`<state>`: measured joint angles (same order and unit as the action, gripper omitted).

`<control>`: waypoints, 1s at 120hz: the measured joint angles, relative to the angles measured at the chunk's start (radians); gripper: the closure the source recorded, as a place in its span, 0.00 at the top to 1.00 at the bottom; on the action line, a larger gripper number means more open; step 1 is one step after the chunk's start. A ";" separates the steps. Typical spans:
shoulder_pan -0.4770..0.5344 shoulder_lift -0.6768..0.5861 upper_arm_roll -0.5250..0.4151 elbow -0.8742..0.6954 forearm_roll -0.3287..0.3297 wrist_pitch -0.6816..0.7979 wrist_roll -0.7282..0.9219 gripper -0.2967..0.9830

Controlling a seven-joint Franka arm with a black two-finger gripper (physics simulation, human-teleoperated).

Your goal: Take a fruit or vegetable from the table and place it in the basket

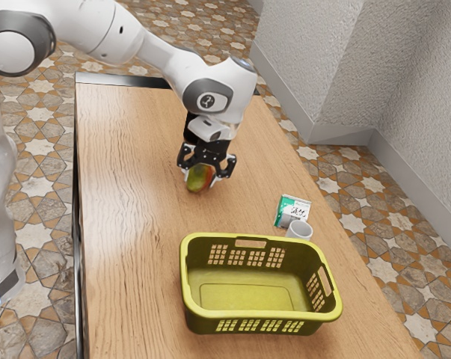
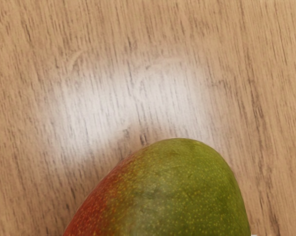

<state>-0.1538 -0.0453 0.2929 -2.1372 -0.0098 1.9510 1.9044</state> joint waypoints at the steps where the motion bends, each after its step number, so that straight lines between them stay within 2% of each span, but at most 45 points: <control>1: 0.000 0.000 0.000 0.000 0.000 0.000 0.000 0.59; 27: -0.019 -0.058 -0.010 0.038 -0.017 -0.018 -0.002 0.53; 33: -0.091 -0.082 -0.014 0.096 -0.021 -0.040 -0.008 0.53; 46: -0.337 -0.079 -0.075 0.245 -0.023 -0.093 -0.036 0.55; 60: -0.441 -0.040 -0.161 0.279 -0.025 -0.125 -0.075 0.53; 72: -0.426 -0.013 -0.188 0.294 -0.025 -0.138 -0.105 0.52; 91: -0.402 0.237 -0.226 0.515 -0.024 -0.151 -0.149 0.52; 120: -0.387 0.281 -0.238 0.549 -0.024 -0.160 -0.195 0.52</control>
<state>-0.5406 0.2358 0.0552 -1.5887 -0.0338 1.7909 1.7093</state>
